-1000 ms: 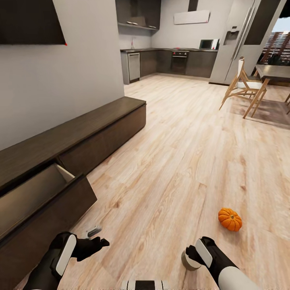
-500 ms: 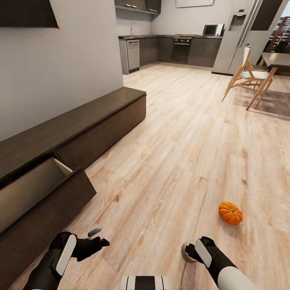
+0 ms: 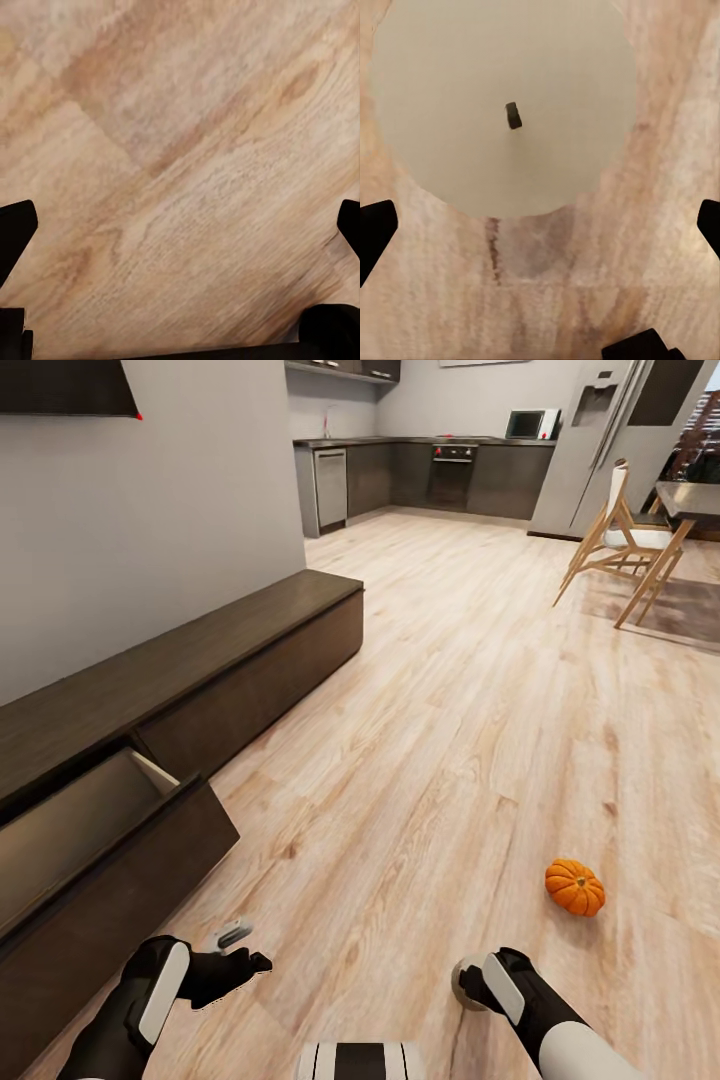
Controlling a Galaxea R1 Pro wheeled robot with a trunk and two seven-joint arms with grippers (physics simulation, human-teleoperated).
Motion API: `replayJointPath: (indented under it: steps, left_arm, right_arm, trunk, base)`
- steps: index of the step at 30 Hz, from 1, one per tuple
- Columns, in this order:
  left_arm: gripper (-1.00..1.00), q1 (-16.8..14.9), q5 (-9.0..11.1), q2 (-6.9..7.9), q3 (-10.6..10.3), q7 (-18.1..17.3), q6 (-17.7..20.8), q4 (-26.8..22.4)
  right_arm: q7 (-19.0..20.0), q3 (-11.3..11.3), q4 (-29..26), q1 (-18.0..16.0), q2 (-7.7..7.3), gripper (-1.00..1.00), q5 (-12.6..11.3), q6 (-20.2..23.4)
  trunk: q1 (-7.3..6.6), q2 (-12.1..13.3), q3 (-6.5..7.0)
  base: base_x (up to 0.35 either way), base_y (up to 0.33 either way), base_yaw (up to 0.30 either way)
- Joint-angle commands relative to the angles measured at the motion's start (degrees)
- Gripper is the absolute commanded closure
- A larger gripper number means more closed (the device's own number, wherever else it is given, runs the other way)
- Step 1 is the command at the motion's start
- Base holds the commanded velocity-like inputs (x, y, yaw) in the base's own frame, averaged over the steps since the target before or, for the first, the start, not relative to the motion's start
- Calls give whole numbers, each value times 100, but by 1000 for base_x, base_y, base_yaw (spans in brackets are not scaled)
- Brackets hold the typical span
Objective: Place each of the two pumpkins and all three candles from the living room inside a cabinet in the living room (use any cabinet), then make sure every cabinet is closed, and position the cauldron so it is next to a table in the living room.
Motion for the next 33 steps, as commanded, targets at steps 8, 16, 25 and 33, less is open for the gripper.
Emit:
replayJointPath:
  steps: [8, 16, 25, 33]
  left_arm:
    - [-100, 0, 0, -3, -6, 0, 1, 0]
    - [-100, 0, -6, -24, -25, 8, -11, 0]
    - [-100, 4, 0, -29, -27, 7, -4, 0]
    - [-100, 3, 0, -29, -15, 3, 5, 0]
  right_arm:
    - [-2, 0, 10, 0, -3, -100, 5, 0]
    - [0, 0, 16, 0, -43, -100, 5, -6]
    - [-2, 17, 36, 0, 7, -100, 22, -181]
    - [0, 327, 34, -5, 24, -100, 51, -203]
  trunk:
    - [0, 0, 0]
    - [0, 0, 0]
    - [10, -5, -89]
    - [10, -5, -89]
  base:
    - [75, 47, 0]
    - [104, -78, 0]
    - [11, -10, 0]
    - [0, 0, 0]
